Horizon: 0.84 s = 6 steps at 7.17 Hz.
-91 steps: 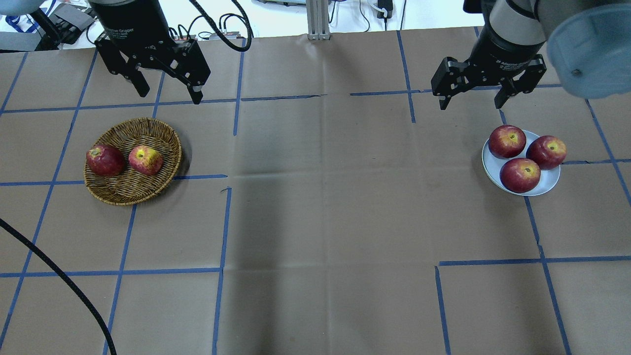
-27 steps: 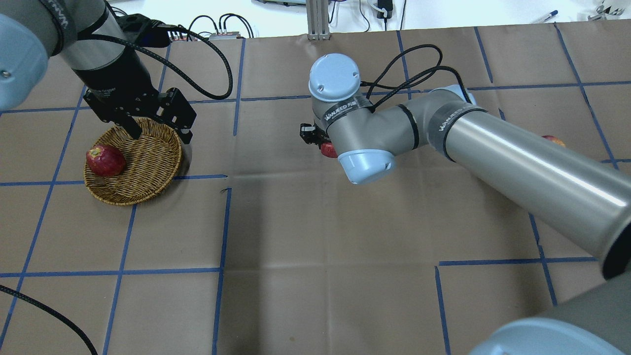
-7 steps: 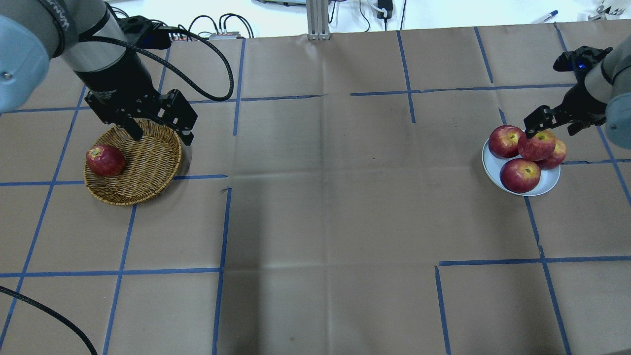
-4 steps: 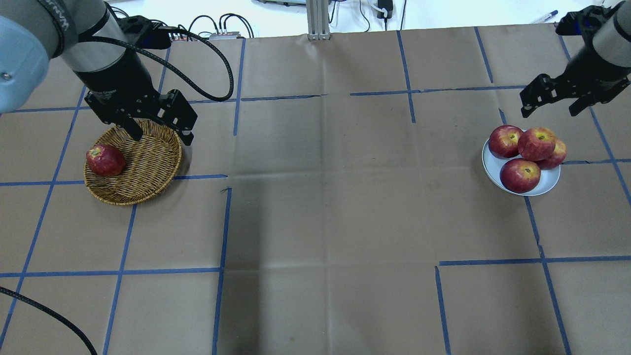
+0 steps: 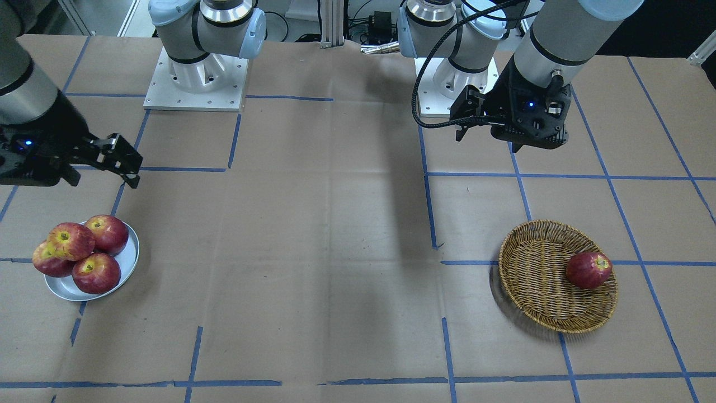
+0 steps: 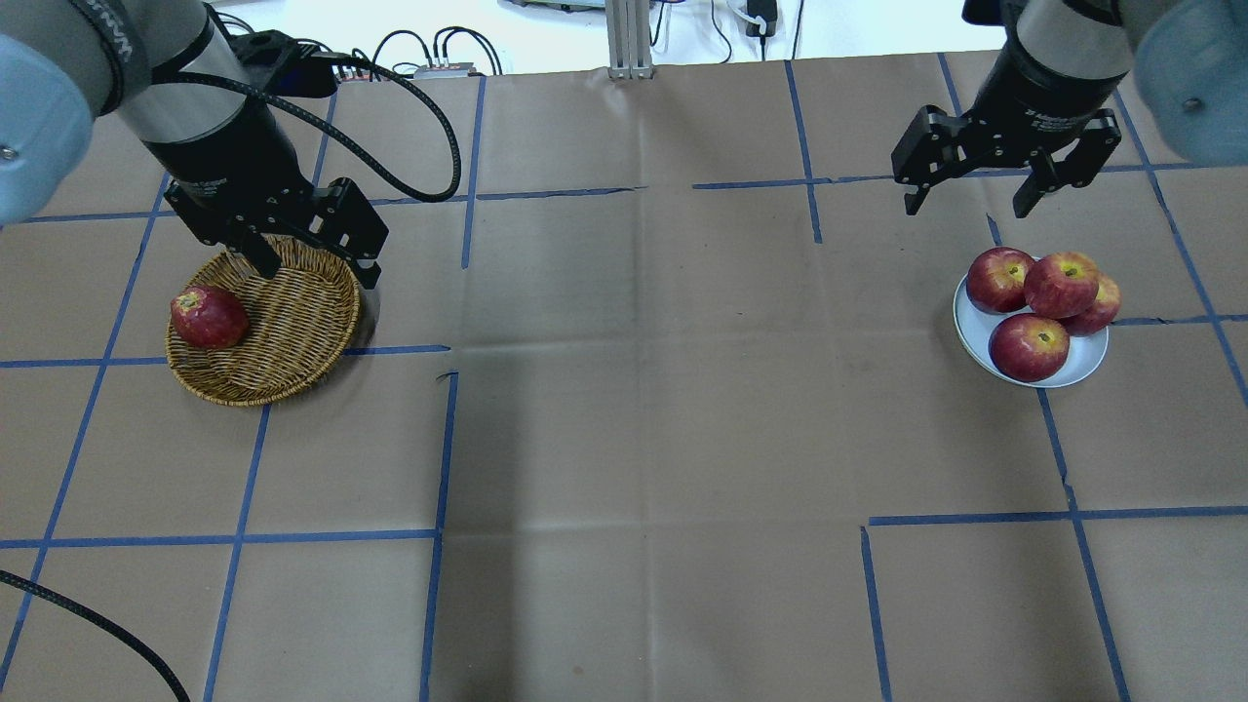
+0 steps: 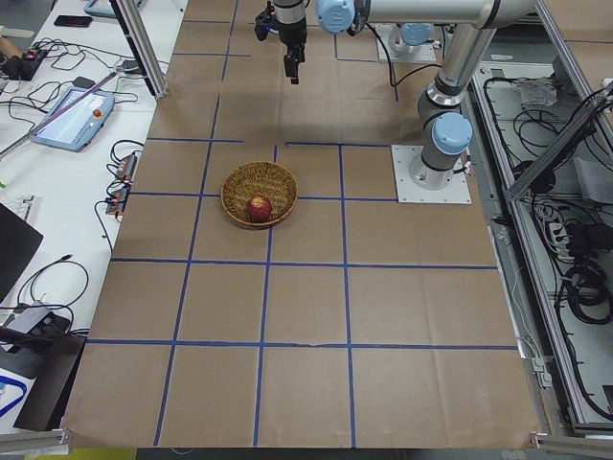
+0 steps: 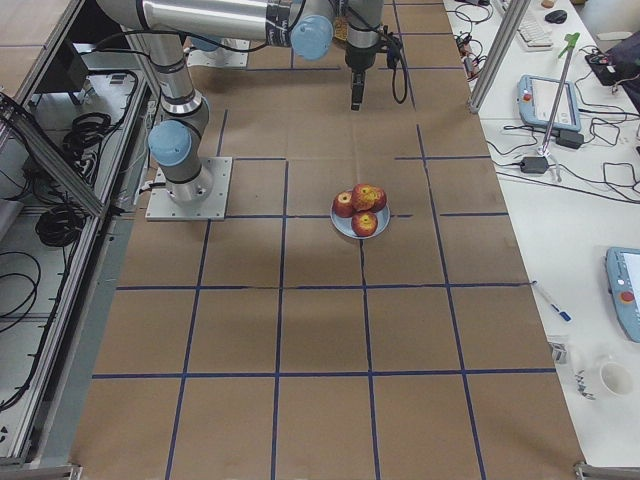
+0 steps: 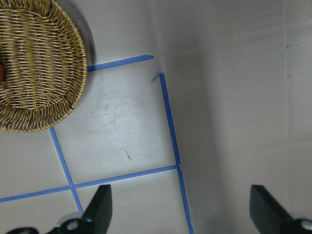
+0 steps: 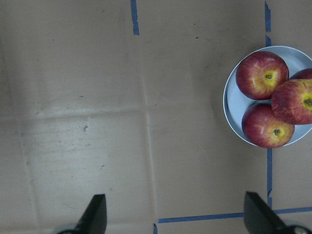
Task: Transfer apple from basket to plate
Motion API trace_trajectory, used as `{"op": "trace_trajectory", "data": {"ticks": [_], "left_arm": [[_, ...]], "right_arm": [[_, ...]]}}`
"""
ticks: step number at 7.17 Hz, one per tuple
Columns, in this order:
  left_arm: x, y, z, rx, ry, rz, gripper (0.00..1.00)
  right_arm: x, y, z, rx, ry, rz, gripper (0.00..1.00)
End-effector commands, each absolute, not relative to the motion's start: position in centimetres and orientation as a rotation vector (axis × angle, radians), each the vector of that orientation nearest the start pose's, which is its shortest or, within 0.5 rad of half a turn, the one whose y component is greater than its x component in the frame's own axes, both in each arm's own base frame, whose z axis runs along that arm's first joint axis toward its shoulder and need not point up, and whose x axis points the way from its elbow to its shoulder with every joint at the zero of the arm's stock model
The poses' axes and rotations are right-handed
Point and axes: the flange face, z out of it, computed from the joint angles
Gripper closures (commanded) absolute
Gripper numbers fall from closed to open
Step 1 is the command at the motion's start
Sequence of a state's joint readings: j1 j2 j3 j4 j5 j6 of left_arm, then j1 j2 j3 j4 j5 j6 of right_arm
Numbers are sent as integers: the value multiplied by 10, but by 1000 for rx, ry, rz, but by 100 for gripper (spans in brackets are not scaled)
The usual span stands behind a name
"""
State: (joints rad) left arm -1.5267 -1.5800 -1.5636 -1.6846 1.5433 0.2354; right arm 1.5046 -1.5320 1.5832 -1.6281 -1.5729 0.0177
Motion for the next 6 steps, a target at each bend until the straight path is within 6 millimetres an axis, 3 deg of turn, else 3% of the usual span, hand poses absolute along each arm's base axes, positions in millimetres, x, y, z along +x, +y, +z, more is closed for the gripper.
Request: {"op": "trace_trajectory", "data": {"ticks": [1,6], "left_arm": [[-114,-488,477,300,3164,175,1],[-114,-487,479,300,3163,166,1]], "right_arm": [[115,-501,482,122,3165,-51,0],[118,-497,490,114,3154,-73,0]]}}
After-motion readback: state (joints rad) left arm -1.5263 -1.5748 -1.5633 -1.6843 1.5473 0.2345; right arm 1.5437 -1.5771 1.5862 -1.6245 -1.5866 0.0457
